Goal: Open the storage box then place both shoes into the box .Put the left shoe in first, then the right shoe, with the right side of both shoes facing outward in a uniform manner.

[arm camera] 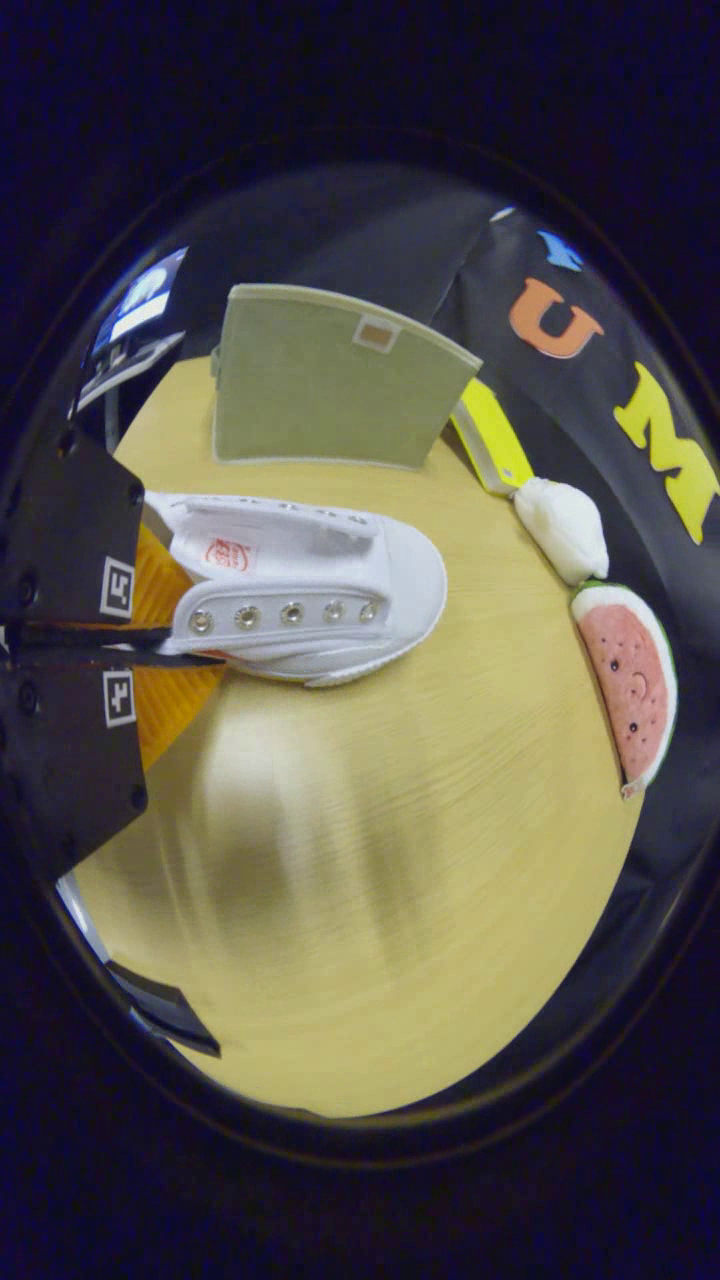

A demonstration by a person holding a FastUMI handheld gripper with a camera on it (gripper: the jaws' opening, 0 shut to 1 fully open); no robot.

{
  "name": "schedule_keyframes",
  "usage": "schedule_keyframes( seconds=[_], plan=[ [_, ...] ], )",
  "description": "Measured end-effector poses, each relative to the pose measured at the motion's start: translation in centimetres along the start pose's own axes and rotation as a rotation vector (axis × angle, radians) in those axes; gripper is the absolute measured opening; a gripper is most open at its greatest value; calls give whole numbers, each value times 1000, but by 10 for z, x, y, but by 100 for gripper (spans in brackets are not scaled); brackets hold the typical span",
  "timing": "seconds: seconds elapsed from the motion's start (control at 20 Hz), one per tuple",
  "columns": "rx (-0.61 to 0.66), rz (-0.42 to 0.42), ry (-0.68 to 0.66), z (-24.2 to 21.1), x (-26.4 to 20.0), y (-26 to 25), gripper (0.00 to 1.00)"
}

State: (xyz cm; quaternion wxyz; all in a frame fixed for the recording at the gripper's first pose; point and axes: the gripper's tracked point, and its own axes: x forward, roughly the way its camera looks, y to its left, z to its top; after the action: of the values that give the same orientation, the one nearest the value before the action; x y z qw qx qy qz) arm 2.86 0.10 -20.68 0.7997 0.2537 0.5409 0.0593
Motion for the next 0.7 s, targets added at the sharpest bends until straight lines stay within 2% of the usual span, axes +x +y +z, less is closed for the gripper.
schedule_keyframes(
  seconds=[0.05, 0.15, 0.3, 0.5, 0.6, 0.7],
  plan=[
    [14, 62, 1, 2, -3, 12, 5],
    [21, 85, -50, 15, -17, 27, 5],
    [-60, 11, -133, 31, -50, 58, 5],
    [-152, -47, -190, 55, -96, 129, 5],
    [-186, -71, -199, 66, -101, 165, 5],
    [-210, -48, -170, 71, -92, 204, 6]
  ],
)
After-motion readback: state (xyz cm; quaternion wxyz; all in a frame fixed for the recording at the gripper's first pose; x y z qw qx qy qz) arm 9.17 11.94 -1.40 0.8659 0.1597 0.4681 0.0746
